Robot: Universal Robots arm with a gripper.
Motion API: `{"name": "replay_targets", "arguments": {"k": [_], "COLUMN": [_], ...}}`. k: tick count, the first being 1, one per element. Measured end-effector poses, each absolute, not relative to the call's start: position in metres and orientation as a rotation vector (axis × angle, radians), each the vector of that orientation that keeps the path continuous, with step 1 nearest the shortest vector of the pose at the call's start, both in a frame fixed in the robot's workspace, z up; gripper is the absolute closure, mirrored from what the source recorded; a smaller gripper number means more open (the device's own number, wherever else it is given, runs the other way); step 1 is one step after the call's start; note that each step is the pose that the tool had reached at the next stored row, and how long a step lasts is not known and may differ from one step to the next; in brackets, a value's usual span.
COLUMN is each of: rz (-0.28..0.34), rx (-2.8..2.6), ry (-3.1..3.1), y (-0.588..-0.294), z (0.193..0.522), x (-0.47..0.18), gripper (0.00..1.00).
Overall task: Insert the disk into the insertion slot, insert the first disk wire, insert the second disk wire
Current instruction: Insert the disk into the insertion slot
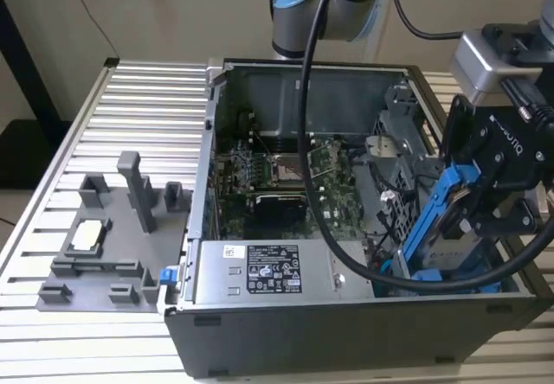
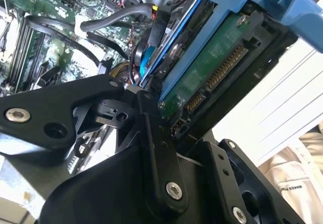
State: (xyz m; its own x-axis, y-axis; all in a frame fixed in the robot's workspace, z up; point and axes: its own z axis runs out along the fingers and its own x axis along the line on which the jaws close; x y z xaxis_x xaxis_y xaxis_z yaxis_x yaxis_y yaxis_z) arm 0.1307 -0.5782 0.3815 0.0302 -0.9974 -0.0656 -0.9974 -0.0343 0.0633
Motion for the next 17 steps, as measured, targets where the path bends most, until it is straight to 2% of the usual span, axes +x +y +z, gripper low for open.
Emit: {"name": "replay_targets", "arguments": {"k": [13, 15, 16, 17], "rz": [0.144, 0.144, 0.144, 0.144], "rx": [-2.254, -2.255, -2.255, -2.255], "ry": [2.182, 2.182, 2.182, 2.182], "y": [-0.5781, -0.5781, -0.5782, -0.5782], "z": [0.3727, 0.3725, 0.3725, 0.3727], "x": [0.1309, 0.1309, 0.1309, 0.1309], "gripper": [0.67, 0.66, 0.60, 0.60]}}
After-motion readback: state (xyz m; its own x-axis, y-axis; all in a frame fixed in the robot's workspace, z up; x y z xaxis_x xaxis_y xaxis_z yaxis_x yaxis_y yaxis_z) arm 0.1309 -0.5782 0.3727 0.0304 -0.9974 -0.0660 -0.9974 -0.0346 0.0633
